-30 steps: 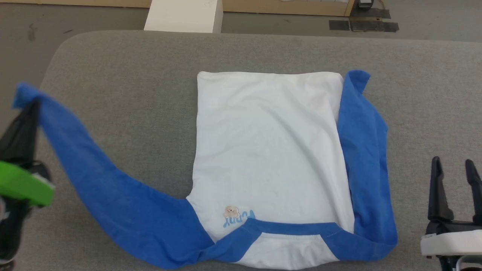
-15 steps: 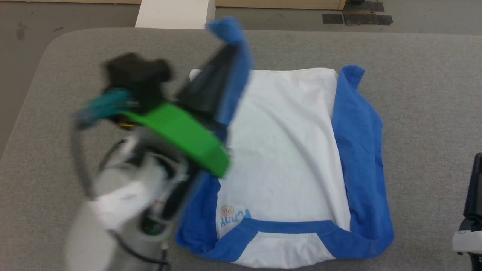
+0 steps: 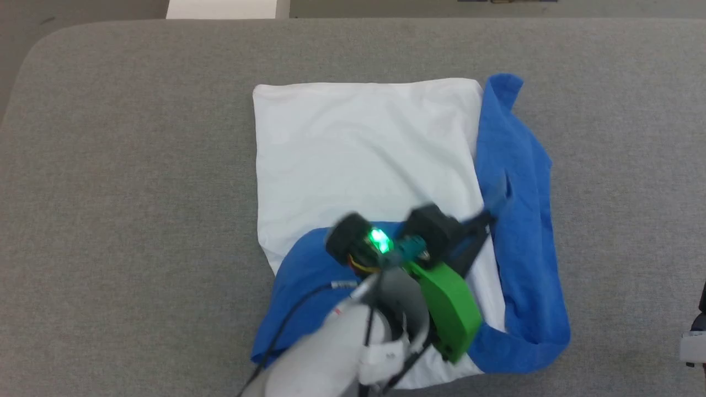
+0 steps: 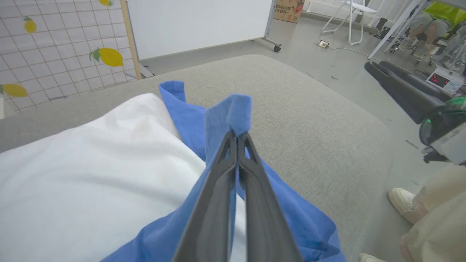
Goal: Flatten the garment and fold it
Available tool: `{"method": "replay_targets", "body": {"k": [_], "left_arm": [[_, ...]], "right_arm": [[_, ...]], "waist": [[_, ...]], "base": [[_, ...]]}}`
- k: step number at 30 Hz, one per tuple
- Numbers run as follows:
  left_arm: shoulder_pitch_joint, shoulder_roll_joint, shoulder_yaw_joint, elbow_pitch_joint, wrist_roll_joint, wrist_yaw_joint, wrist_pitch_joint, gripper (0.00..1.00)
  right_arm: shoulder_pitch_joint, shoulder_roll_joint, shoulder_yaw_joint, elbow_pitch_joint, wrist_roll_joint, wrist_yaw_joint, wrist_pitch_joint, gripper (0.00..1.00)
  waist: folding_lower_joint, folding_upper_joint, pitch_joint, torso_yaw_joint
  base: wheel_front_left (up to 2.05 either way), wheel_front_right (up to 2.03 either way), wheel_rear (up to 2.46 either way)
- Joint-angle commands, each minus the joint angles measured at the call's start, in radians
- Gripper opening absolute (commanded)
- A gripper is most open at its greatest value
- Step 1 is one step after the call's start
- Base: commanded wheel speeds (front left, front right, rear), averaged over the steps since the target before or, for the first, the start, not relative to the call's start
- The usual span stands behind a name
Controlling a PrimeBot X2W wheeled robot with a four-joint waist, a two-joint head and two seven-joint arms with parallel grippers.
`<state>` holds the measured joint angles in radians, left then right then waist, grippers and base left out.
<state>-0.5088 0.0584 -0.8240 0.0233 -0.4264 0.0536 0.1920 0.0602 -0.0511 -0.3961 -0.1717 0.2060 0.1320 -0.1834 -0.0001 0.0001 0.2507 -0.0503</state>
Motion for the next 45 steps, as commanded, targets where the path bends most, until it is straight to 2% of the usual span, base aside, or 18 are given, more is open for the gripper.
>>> {"method": "replay_targets", "body": {"k": [1,6,11,18,19,20,21,25,31,36,40,43,45], "left_arm": [[0.01,-0.006,-0.025,0.026,-0.015,-0.005,-0.012,0.0],[-0.015,-0.008,-0.159,0.104,-0.08,0.005,-0.022,0.0],[-0.052,-0.008,-0.278,0.202,-0.113,0.018,0.015,0.0],[-0.082,-0.008,-0.37,0.359,-0.162,0.038,0.031,0.0],[-0.088,-0.008,-0.378,0.376,-0.173,0.043,0.03,0.06],[-0.093,-0.008,-0.383,0.384,-0.182,0.046,0.022,0.43],[-0.097,-0.008,-0.385,0.386,-0.197,0.053,0.007,1.0],[-0.111,-0.008,-0.396,0.366,-0.267,0.058,-0.023,1.0],[-0.13,-0.008,-0.408,0.284,-0.387,0.04,-0.004,1.0],[-0.155,-0.008,-0.372,0.214,-0.446,0.056,-0.023,1.0],[-0.185,-0.001,-0.29,0.184,-0.41,0.109,-0.143,1.0],[-0.186,0.033,-0.211,0.163,-0.381,0.147,-0.267,1.0],[-0.182,0.071,-0.171,0.149,-0.358,0.156,-0.344,1.0]], "right_arm": [[-0.017,0.001,0.001,0.003,0.008,-0.001,0.001,1.0],[-0.026,0.001,0.014,0.01,0.009,-0.001,-0.001,1.0],[-0.031,0.001,0.024,0.015,0.008,-0.001,0.002,1.0],[-0.043,0.001,0.053,0.023,0.009,-0.001,0.005,1.0],[-0.044,0.001,0.057,0.024,0.009,-0.001,0.006,1.0],[-0.045,0.001,0.059,0.025,0.008,-0.001,0.006,1.0],[-0.045,0.001,0.06,0.026,0.008,-0.001,0.007,1.0],[-0.041,0.001,0.055,0.028,0.007,-0.001,0.009,1.0],[-0.031,0.001,0.041,0.024,0.0,-0.001,0.019,1.0],[-0.02,0.001,0.031,0.013,-0.003,-0.001,0.028,1.0],[-0.013,0.001,0.025,0.005,-0.002,-0.001,0.036,1.0],[-0.014,0.001,0.032,0.0,-0.001,-0.001,0.039,1.0],[-0.015,0.001,0.037,-0.001,-0.001,-0.001,0.041,1.0]], "waist": [[0.0001,-0.0001,0.008,-0.006],[0.0001,-0.0001,0.016,-0.013],[0.0001,-0.0001,0.023,-0.015],[0.0001,-0.0001,0.026,-0.036],[0.0001,-0.0001,0.026,-0.039],[0.0001,-0.0001,0.027,-0.042],[0.0001,-0.0001,0.028,-0.044],[0.0001,-0.0001,0.024,-0.045],[0.0001,-0.0001,0.001,-0.03],[0.0001,-0.0001,-0.022,-0.003],[0.0001,-0.0001,-0.033,0.021],[0.0001,-0.0001,-0.035,0.032],[0.0001,-0.0001,-0.035,0.035]], "base": [[0.0,0.0,0.0],[0.0,0.0,0.0],[0.0,0.0,0.0],[0.0,0.0,0.0],[0.0,0.0,0.0],[0.0,0.0,0.0],[0.0,0.0,0.0],[0.0,0.0,0.0],[0.0,0.0,0.0],[0.0,0.0,0.0],[0.0,0.0,0.0],[0.0,0.0,0.0],[0.0,0.0,0.0]]}}
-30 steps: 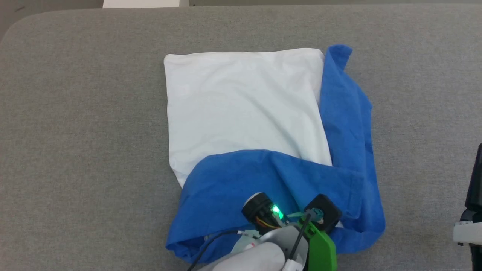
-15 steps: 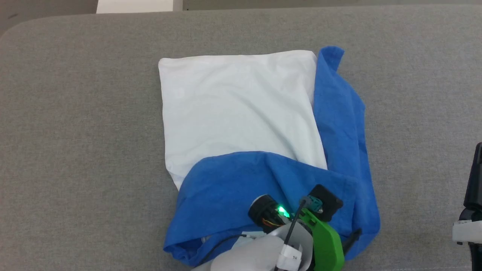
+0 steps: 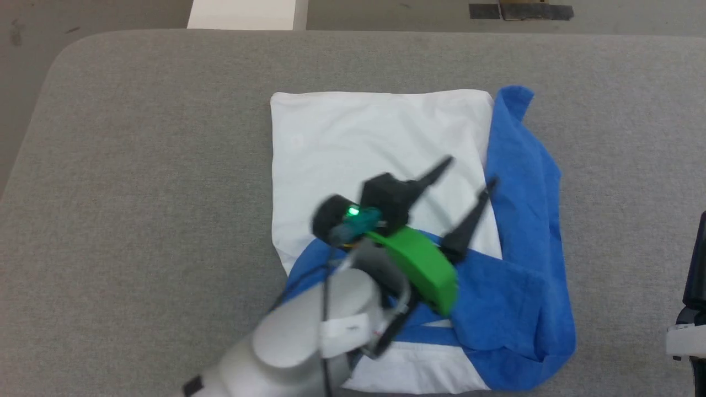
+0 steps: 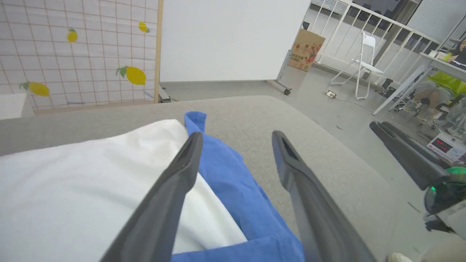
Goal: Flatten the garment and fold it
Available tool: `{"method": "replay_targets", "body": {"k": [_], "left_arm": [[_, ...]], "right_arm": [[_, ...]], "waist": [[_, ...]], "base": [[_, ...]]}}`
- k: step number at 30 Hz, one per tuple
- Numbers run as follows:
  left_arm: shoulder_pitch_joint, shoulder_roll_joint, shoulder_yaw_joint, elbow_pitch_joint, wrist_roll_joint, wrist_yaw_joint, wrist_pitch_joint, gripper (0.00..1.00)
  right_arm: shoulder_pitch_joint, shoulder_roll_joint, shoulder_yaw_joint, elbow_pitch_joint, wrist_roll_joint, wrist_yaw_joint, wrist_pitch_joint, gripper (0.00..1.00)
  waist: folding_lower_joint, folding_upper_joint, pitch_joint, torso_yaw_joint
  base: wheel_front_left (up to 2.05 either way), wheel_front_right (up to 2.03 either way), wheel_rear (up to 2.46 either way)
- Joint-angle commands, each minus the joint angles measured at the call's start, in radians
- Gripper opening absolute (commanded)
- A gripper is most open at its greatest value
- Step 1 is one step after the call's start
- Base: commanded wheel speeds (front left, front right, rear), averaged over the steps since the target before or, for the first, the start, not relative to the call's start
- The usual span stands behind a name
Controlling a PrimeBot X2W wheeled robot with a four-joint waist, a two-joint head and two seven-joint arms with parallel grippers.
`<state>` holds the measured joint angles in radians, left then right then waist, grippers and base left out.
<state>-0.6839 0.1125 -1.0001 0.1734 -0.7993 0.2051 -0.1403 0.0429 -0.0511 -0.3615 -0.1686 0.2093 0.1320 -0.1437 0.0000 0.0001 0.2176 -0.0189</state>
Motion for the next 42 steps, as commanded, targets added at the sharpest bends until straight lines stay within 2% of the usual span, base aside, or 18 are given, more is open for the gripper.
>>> {"method": "replay_targets", "body": {"k": [1,4,9,13,16,20,24,27,32,38,42], "left_arm": [[0.0,0.045,0.028,-0.005,0.029,0.015,-0.05,1.0],[0.041,0.112,0.099,-0.037,0.049,0.034,-0.103,1.0],[0.189,0.219,0.3,-0.178,0.136,0.097,-0.121,1.0],[0.363,0.261,0.469,-0.293,0.243,0.132,-0.121,1.0],[0.491,0.265,0.555,-0.326,0.3,0.137,-0.121,1.0],[0.645,0.23,0.663,-0.372,0.371,0.132,-0.121,1.0],[0.753,0.172,0.765,-0.396,0.438,0.104,-0.121,1.0],[0.795,0.115,0.824,-0.406,0.465,0.066,-0.121,1.0],[0.8,0.051,0.875,-0.4,0.499,-0.011,-0.121,1.0],[0.771,-0.002,0.902,-0.379,0.533,-0.088,-0.121,1.0],[0.743,-0.026,0.91,-0.371,0.552,-0.124,-0.121,1.0]], "right_arm": [[0.001,0.001,0.005,-0.005,-0.004,-0.001,0.001,1.0],[-0.001,0.001,0.013,-0.003,-0.003,-0.001,0.0,1.0],[0.003,0.001,0.026,0.002,0.003,-0.001,-0.003,1.0],[0.01,0.001,0.032,0.009,0.005,-0.001,-0.006,1.0],[0.016,0.001,0.043,0.018,0.006,-0.001,-0.007,1.0],[0.026,0.001,0.061,0.037,0.013,-0.001,-0.014,1.0],[0.044,0.001,0.067,0.062,0.023,-0.001,-0.021,1.0],[0.047,0.001,0.067,0.075,0.023,-0.001,-0.024,1.0],[0.012,0.001,0.077,0.07,0.023,-0.001,0.006,1.0],[-0.113,0.001,0.09,0.039,0.01,-0.001,0.123,1.0],[-0.226,0.001,0.09,0.023,-0.013,-0.001,0.251,1.0]], "waist": [[0.0,-0.0001,-0.002,0.005],[0.0,-0.0001,-0.001,0.007],[0.0,-0.0001,0.001,0.008],[0.0,-0.0001,0.004,0.014],[0.0,-0.0001,0.005,0.018],[0.0,-0.0001,-0.002,0.023],[0.0,-0.0001,-0.009,0.04],[0.0,-0.0001,-0.014,0.051],[0.0,-0.0001,-0.005,0.055],[0.0,-0.0001,0.041,0.047],[0.0,-0.0001,0.09,0.047]], "base": [[0.0,0.0,0.0],[0.0,0.0,0.0],[0.0,0.0,0.0],[0.0,0.0,0.0],[0.0,0.0,0.0],[0.0,0.0,0.0],[0.0,0.0,0.0],[0.0,0.0,0.0],[0.0,0.0,0.0],[0.0,0.0,0.0],[0.0,0.0,0.0]]}}
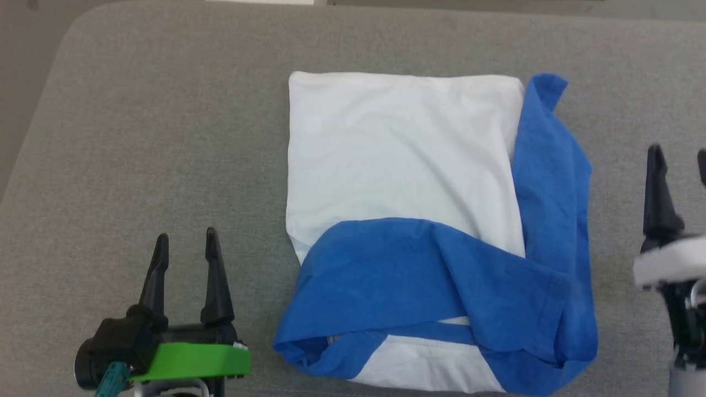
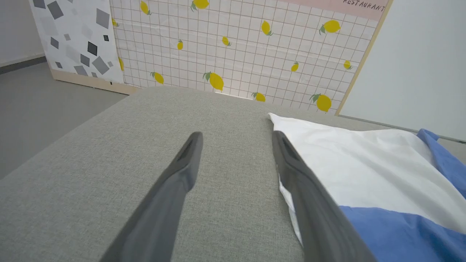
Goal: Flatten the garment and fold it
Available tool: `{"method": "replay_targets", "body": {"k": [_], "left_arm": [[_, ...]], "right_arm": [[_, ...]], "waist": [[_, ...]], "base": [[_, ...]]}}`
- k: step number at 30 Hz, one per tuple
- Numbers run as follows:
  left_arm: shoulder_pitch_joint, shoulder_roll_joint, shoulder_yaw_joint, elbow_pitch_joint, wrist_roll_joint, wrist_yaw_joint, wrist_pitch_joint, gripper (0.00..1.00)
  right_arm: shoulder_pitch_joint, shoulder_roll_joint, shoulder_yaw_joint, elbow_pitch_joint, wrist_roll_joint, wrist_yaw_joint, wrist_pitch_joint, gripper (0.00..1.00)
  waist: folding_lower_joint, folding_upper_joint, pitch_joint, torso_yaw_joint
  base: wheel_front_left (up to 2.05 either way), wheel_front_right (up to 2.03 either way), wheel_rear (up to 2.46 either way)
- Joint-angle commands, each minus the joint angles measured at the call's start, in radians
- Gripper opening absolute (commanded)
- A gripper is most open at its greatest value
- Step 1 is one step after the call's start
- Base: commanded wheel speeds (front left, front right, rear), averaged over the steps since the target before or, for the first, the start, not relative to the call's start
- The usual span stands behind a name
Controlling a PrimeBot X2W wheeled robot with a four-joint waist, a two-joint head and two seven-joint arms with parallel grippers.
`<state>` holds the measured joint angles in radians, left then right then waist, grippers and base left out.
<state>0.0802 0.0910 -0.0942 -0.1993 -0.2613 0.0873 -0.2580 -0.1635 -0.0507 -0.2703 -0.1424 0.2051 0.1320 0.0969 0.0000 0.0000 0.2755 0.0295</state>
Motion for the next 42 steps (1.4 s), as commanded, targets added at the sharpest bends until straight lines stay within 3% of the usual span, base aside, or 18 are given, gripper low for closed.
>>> {"method": "replay_targets", "body": {"k": [1,11,18,31,32,33,34,35,42], "left_arm": [[-0.028,-0.008,0.005,0.002,0.017,-0.012,-0.004,1.0],[-0.091,-0.032,0.001,0.026,0.042,-0.065,-0.004,1.0],[-0.126,-0.038,-0.02,0.044,0.046,-0.085,-0.004,1.0],[-0.159,-0.041,-0.037,0.057,0.035,-0.085,-0.004,1.0],[-0.161,-0.041,-0.039,0.058,0.034,-0.084,-0.004,1.0],[-0.163,-0.041,-0.041,0.059,0.032,-0.084,-0.004,1.0],[-0.166,-0.041,-0.042,0.06,0.031,-0.083,-0.004,1.0],[-0.169,-0.041,-0.044,0.061,0.03,-0.083,-0.004,1.0],[-0.179,-0.041,-0.041,0.069,0.03,-0.079,-0.004,1.0]], "right_arm": [[-0.042,-0.003,-0.003,-0.005,-0.014,-0.001,0.044,1.0],[-0.283,-0.105,-0.039,0.078,0.008,-0.001,0.398,1.0],[-0.362,-0.181,0.018,0.17,0.003,-0.001,0.6,1.0],[-0.356,-0.243,0.081,0.204,0.034,-0.001,0.7,1.0],[-0.356,-0.245,0.085,0.207,0.036,-0.001,0.705,0.58],[-0.357,-0.244,0.083,0.208,0.038,-0.001,0.705,0.43],[-0.358,-0.242,0.077,0.209,0.038,-0.001,0.703,0.16],[-0.36,-0.24,0.074,0.212,0.037,-0.001,0.702,0.0],[-0.379,-0.227,0.041,0.221,0.019,-0.001,0.66,0.0]], "waist": [[0.0,0.0,0.043,0.0],[0.0,0.0,0.151,0.03],[0.0,0.0,0.204,0.065],[0.0,0.0,0.25,0.104],[0.0,0.0,0.253,0.105],[0.0,0.0,0.255,0.106],[0.0,0.0,0.257,0.107],[0.0,0.0,0.258,0.107],[0.0,0.0,0.254,0.099]], "base": [[0.0,0.0,0.0],[0.0,0.0,0.0],[0.0,0.0,0.0],[0.0,0.0,0.0],[0.0,0.0,0.0],[0.0,0.0,0.0],[0.0,0.0,0.0],[0.0,0.0,0.0],[0.0,0.0,0.0]]}}
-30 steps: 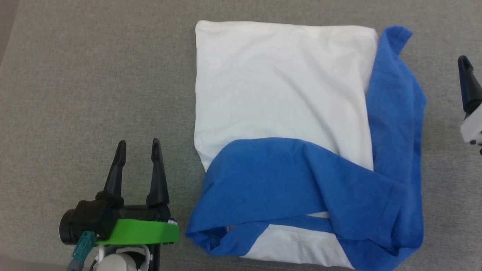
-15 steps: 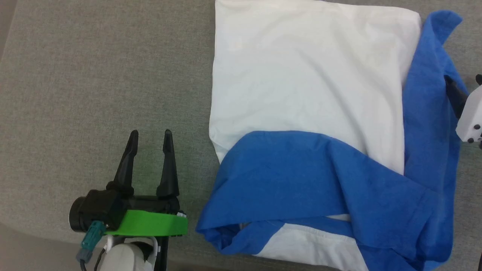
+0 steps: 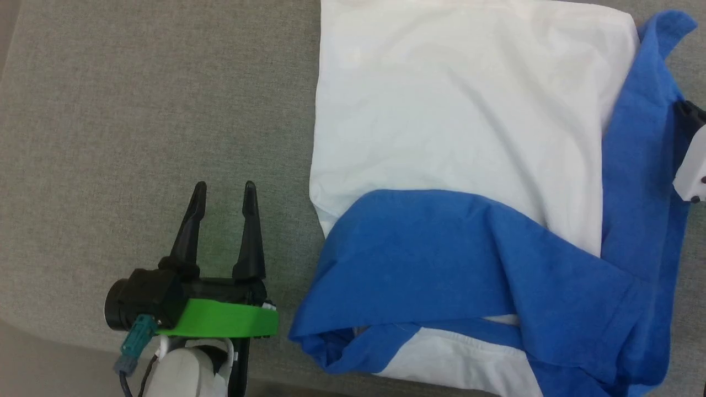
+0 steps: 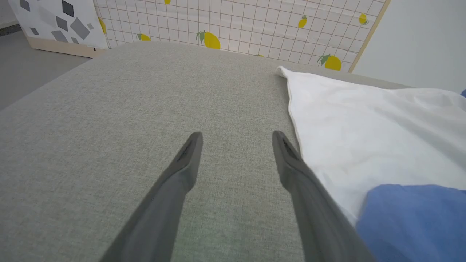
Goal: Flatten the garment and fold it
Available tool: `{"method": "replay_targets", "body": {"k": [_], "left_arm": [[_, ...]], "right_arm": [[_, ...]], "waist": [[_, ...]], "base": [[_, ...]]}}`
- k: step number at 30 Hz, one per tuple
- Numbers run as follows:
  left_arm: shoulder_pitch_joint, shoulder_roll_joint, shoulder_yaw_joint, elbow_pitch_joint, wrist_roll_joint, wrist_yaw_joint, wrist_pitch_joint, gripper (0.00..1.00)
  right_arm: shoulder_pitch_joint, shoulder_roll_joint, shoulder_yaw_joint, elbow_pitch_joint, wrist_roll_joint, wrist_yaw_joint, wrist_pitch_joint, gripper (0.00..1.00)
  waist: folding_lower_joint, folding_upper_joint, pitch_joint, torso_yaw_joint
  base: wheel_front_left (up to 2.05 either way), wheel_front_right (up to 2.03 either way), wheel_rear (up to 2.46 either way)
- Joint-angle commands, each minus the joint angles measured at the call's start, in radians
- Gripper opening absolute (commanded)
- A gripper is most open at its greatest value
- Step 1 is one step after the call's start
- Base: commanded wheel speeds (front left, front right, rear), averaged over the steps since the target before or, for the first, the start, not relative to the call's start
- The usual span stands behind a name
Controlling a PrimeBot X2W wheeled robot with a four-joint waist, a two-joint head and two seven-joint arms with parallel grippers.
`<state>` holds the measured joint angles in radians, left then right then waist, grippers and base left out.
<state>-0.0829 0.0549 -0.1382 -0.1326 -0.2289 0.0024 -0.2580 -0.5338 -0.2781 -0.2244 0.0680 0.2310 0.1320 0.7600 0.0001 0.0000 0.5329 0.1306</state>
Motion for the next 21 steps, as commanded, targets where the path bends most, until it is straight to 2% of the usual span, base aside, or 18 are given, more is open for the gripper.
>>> {"method": "replay_targets", "body": {"k": [1,14,21], "left_arm": [[-0.015,-0.005,0.005,0.004,-0.001,0.006,-0.004,1.0],[0.015,-0.005,0.024,0.02,0.005,0.001,-0.004,1.0],[0.063,-0.005,0.045,0.024,0.003,0.004,-0.004,1.0]], "right_arm": [[-0.011,0.002,-0.009,0.011,-0.008,-0.001,-0.009,0.0],[0.014,0.022,-0.091,0.0,-0.011,-0.001,-0.089,0.0],[0.097,0.041,-0.221,-0.012,-0.007,-0.001,-0.13,0.0]], "waist": [[-0.0001,0.0,-0.007,-0.006],[-0.0001,0.0,-0.106,-0.035],[-0.0001,0.0,-0.193,-0.046]], "base": [[0.0,0.0,0.0],[0.0,0.0,0.0],[0.0,0.0,0.0]]}}
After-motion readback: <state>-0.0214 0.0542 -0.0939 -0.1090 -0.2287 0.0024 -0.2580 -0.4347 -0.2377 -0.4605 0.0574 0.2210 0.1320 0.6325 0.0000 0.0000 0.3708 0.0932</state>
